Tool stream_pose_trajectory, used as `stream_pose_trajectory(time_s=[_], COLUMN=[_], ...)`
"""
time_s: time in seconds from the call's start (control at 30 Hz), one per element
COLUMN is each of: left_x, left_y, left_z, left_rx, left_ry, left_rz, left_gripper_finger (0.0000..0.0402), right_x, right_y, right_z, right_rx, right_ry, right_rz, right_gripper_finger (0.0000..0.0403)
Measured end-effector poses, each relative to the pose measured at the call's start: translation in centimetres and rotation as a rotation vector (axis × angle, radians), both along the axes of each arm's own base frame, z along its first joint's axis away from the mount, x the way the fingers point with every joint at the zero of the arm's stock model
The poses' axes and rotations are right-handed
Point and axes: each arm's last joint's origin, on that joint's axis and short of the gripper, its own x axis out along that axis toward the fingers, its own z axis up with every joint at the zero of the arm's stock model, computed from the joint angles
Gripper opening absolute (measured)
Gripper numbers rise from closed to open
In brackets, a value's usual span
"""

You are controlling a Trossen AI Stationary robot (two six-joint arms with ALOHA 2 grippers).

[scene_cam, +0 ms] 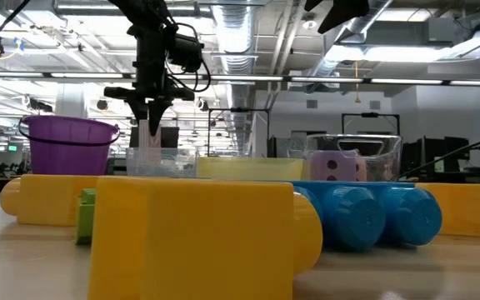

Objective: Pick & Place Toys
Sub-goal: Put the pink deck of cards into the white bin

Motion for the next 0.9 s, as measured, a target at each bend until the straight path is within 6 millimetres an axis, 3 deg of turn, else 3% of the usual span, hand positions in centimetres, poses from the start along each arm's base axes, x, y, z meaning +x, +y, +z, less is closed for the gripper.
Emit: stream_pose_trajectory(time_s=[0.43,0.9], left_x=[0.1,1.2], left_y=[-0.1,0.3], left_z=[0.0,-1.9], left_rx=[0.001,-0.03], left_ry=[-0.009,0.026], left_rz=[0.037,0.034], left_gripper_finger=[0.0059,0.0059], right_x=[0.2,0.2], right_y=[0.0,0.0], right_z=[0.1,0.1], right_rx=[-0.019,-0.029], right_ry=[-0.012,-0.006], right_rz=[0.019,0.03], right_gripper_finger=[0.0359,0.0359])
